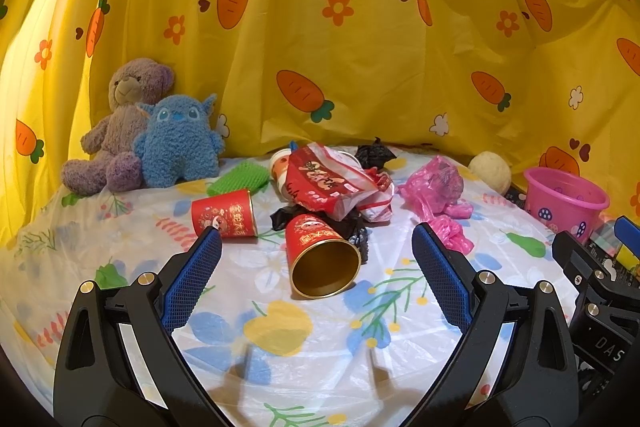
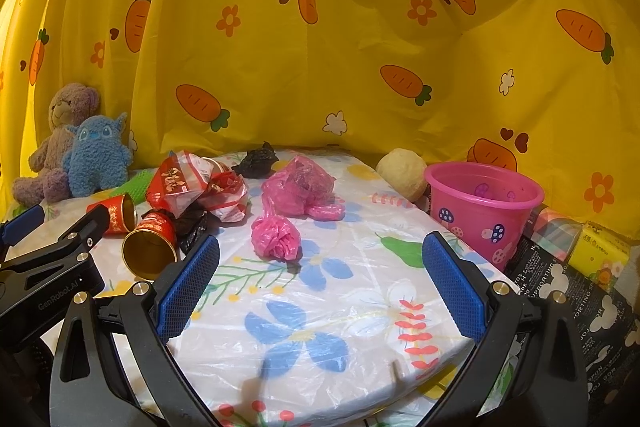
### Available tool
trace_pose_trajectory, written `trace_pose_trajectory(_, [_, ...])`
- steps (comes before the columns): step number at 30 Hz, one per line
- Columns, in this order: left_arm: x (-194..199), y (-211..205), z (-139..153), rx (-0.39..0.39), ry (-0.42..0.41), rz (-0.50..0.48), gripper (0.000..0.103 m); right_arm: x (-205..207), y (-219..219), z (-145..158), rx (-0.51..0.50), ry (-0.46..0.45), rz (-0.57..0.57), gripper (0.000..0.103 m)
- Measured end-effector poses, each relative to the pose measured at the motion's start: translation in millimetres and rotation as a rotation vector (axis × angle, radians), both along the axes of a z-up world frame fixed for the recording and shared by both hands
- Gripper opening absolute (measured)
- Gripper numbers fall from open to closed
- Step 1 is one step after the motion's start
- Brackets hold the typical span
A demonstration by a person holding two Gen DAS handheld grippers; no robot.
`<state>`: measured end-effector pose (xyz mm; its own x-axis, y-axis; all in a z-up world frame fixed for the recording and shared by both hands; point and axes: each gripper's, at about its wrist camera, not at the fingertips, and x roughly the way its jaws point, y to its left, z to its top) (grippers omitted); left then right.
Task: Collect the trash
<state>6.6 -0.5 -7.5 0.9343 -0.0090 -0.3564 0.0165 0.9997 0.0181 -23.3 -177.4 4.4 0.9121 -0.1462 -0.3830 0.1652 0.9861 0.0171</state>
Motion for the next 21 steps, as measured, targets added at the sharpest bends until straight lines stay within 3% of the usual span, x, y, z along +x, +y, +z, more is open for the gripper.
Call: trace_pose_trajectory(21, [1.2, -3.1, -1.6, -0.001, 0.004, -0.003, 0.094, -0.2, 0.1, -0.5, 0.008, -0.005, 0.006, 0.098])
